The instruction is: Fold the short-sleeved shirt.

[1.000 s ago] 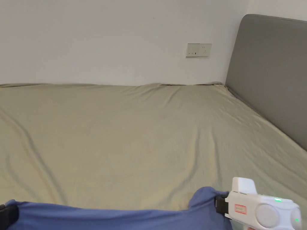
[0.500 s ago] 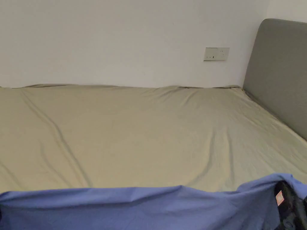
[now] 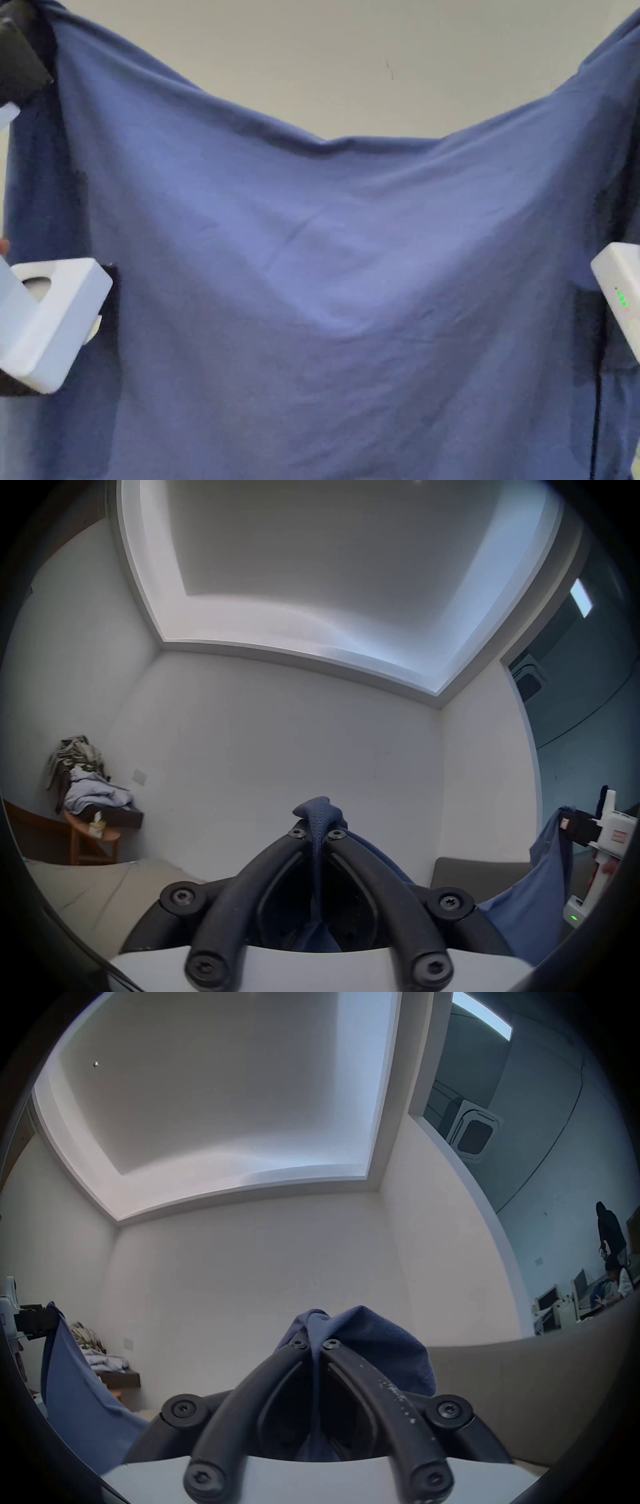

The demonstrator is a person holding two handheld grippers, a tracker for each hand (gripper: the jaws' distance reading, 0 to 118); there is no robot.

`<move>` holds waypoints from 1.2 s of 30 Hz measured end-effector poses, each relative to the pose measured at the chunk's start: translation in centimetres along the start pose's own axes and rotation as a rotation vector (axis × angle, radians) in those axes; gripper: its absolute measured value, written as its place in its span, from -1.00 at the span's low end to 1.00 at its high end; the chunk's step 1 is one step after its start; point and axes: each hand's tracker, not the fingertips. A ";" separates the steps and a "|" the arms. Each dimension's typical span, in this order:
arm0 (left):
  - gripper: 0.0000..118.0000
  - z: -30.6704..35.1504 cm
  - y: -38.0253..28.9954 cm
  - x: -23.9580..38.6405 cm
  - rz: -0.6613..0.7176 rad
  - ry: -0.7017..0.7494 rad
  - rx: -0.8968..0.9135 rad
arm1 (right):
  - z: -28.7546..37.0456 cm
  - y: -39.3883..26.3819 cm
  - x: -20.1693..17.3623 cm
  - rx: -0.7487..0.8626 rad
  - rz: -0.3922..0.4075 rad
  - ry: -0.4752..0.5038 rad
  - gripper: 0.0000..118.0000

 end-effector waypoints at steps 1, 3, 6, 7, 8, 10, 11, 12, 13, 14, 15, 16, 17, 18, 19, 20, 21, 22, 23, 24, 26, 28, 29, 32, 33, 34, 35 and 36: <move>-0.95 -2.0 0.9 -0.4 0.036 -0.009 -0.003 | -1.9 0.9 0.0 0.010 -0.017 0.015 -0.94; -0.95 -5.6 2.0 -0.9 0.044 -0.018 0.011 | -5.7 2.1 0.0 0.021 -0.023 0.022 -0.94; -0.95 -10.9 2.5 -2.2 0.133 -0.047 0.017 | -11.1 2.9 -0.5 0.050 0.057 -0.002 -0.94; -0.95 -12.6 2.2 -2.5 0.172 -0.056 0.007 | -12.8 2.8 -0.5 0.052 0.071 0.000 -0.94; -0.95 -14.0 2.0 -2.9 0.168 -0.050 0.001 | -14.0 2.5 -0.4 0.052 0.077 0.004 -0.94; -0.95 -16.9 1.3 -3.7 0.165 -0.055 0.006 | -16.8 1.7 -0.4 0.056 0.102 0.001 -0.94; -0.95 -17.8 0.9 -4.0 0.165 -0.050 0.006 | -17.6 1.4 -0.4 0.058 0.113 -0.008 -0.94; -0.95 -18.8 0.5 -4.3 0.158 -0.045 0.013 | -18.5 1.0 -0.3 0.062 0.131 -0.001 -0.94; -0.95 -19.6 0.3 -4.5 0.148 -0.047 0.010 | -19.1 0.9 -0.2 0.061 0.114 0.003 -0.94; -0.95 -20.3 0.1 -4.5 0.130 -0.043 0.007 | -19.8 0.6 0.0 0.065 0.079 0.017 -0.94; -0.95 -20.7 -0.2 -4.8 0.140 -0.049 0.001 | -20.4 0.3 0.0 0.062 0.077 0.008 -0.94; -0.95 -21.0 -0.6 -5.1 0.155 -0.057 -0.003 | -20.9 -0.1 0.0 0.058 0.073 -0.019 -0.94; -0.95 -21.2 -0.9 -5.2 0.153 -0.056 -0.007 | -21.1 -0.4 0.0 0.061 0.080 -0.035 -0.94; -0.95 -21.2 -1.2 -5.4 0.149 -0.059 -0.006 | -21.0 -0.7 0.1 0.064 0.079 -0.033 -0.94; -0.95 -21.3 -1.6 -5.7 0.144 -0.059 -0.006 | -21.0 -1.2 0.1 0.065 0.078 -0.030 -0.94; -0.95 -21.3 -2.1 -6.0 0.140 -0.060 -0.009 | -20.9 -1.7 0.1 0.068 0.083 -0.028 -0.94; -0.95 -21.3 -2.6 -6.3 0.138 -0.061 -0.011 | -20.8 -2.1 0.2 0.063 0.099 -0.025 -0.94; -0.95 -21.1 -3.1 -6.7 0.142 -0.056 -0.020 | -20.8 -2.6 0.3 0.051 0.122 -0.016 -0.94; -0.95 -20.9 -3.7 -7.1 0.154 -0.055 -0.032 | -20.6 -3.0 0.2 0.029 0.123 -0.021 -0.94; -0.95 -20.5 -4.4 -7.5 0.156 -0.059 -0.041 | -20.2 -3.5 0.4 0.017 0.124 0.001 -0.94; -0.95 -19.3 -5.7 -8.0 0.151 -0.054 -0.052 | -18.9 -4.4 0.5 -0.005 0.107 0.016 -0.94; -0.95 -17.9 -7.2 -8.8 0.160 -0.056 -0.089 | -17.3 -5.6 0.2 -0.026 0.138 0.039 -0.94; -0.95 -17.2 -7.8 -9.1 0.162 -0.057 -0.102 | -16.5 -6.1 0.2 -0.039 0.140 0.056 -0.94; -0.95 -14.7 -10.0 -10.0 0.157 -0.041 -0.164 | -13.6 -7.5 0.0 -0.096 0.139 0.108 -0.94; -0.95 -13.7 -10.7 -10.5 0.168 -0.045 -0.189 | -12.3 -8.0 -0.1 -0.110 0.142 0.119 -0.94; -0.95 -12.7 -11.4 -10.8 0.172 -0.049 -0.218 | -11.0 -8.5 -0.2 -0.130 0.152 0.143 -0.94; -0.95 -11.8 -12.0 -11.1 0.166 -0.038 -0.245 | -11.5 -9.5 1.4 -0.148 0.149 0.134 -0.94; -0.95 -10.6 -12.7 -11.4 0.155 -0.030 -0.268 | -10.5 -10.2 1.8 -0.175 0.136 0.157 -0.94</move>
